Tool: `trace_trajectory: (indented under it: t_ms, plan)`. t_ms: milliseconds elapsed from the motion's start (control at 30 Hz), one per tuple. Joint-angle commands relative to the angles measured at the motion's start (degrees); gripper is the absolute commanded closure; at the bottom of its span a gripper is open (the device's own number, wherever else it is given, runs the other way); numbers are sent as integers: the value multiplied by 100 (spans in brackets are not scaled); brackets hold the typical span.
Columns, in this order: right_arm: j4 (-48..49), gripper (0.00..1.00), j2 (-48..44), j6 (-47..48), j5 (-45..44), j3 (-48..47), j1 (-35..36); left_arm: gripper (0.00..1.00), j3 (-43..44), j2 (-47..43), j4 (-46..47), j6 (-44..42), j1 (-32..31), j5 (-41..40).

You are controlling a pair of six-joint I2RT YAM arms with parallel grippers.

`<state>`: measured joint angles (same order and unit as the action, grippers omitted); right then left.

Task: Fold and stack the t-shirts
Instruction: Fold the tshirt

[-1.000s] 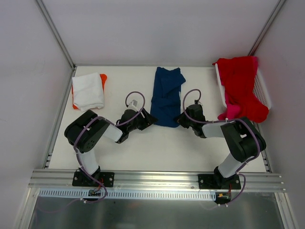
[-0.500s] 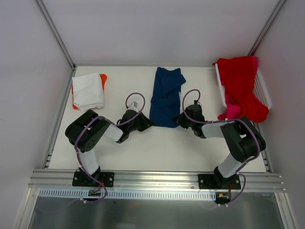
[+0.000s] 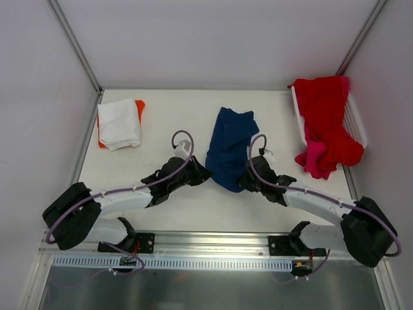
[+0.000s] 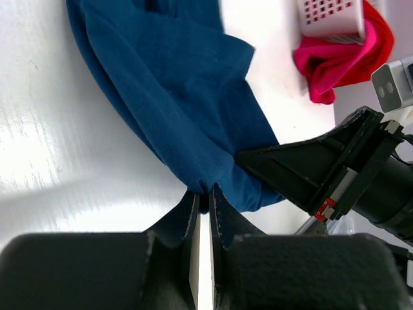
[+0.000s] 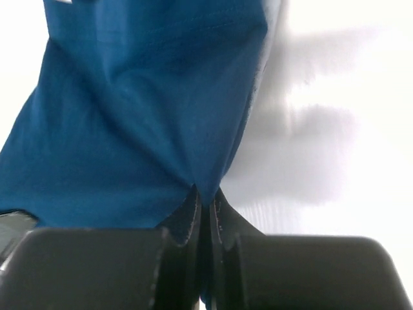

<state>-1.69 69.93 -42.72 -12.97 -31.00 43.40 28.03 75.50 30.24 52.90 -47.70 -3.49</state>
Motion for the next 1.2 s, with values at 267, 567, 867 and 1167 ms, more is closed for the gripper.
trace_trajectory:
  t_ms: [267,567,867,1167]
  plan:
    - [-2449,100,-718,17,-1427,-1337,152,100,1063,-1055,-1591,-842,-143,-952]
    - [-2555,100,310,501,-1437,-2699,-261,99,2610,-195,-1943,-1783,-73,-1190]
    - [-2564,99,1355,844,-1085,-3631,-981,99,3445,816,-1934,-1889,489,-478]
    - [-2433,99,2523,1090,-629,-4422,-1623,99,4052,1879,-1715,-1915,1113,75]
